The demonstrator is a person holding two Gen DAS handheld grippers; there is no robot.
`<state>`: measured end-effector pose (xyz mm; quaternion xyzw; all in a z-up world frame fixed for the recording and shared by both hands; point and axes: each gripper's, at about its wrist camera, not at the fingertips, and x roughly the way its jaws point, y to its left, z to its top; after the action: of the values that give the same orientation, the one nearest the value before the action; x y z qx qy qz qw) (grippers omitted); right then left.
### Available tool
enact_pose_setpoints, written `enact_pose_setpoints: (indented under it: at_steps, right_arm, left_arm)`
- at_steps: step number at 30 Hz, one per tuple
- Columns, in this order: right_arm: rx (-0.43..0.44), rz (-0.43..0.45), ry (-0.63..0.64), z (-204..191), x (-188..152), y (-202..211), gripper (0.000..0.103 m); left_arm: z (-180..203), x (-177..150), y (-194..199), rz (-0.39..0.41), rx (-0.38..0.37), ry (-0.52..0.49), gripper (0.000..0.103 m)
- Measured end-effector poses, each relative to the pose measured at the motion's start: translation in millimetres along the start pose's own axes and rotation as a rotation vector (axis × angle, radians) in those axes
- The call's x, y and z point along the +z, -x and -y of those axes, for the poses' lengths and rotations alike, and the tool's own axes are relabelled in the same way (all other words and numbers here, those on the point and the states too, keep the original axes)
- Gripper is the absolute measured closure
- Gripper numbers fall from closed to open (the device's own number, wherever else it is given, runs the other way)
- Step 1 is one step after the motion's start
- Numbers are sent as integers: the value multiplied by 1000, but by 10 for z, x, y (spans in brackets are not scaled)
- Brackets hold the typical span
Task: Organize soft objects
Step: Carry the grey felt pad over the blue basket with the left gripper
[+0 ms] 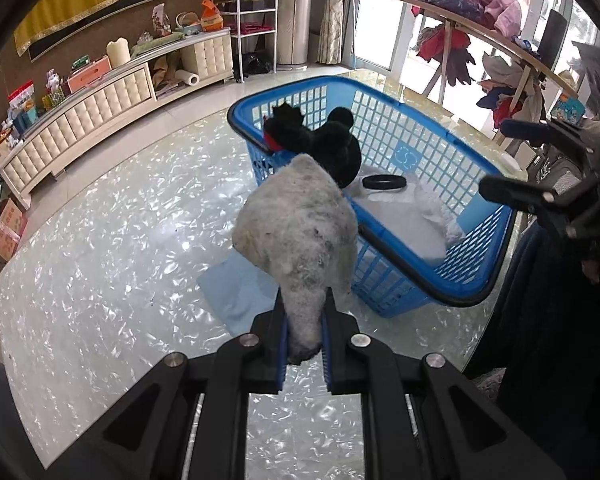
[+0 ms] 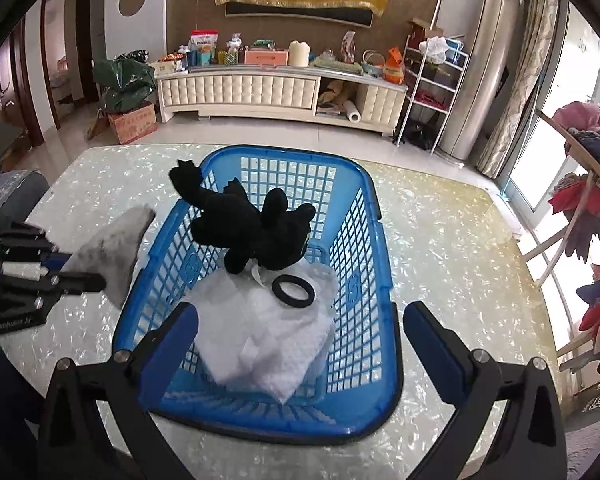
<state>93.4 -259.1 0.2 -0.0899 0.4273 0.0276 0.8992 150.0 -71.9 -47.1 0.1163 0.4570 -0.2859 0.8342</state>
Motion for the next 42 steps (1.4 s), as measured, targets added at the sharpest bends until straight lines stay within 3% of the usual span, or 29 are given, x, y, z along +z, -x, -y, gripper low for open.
enact_pose_setpoints:
  at_steps: [8,20,28,42]
  right_arm:
    - [7,69,-9,121,-134,163,0]
    - [15,115,-92,280,-193,204,0]
    - [40,138,-183,453,-231,218,0]
    - [-3,122,-225,482,-253,186,0]
  left_arm:
    - [99,146,184,29,-23,10,91]
    - [494,521,273,69,-34,-74,91]
    - [699,748,76,38,-59,-110,91]
    - [920,984,-601,-71,-101,-148,91]
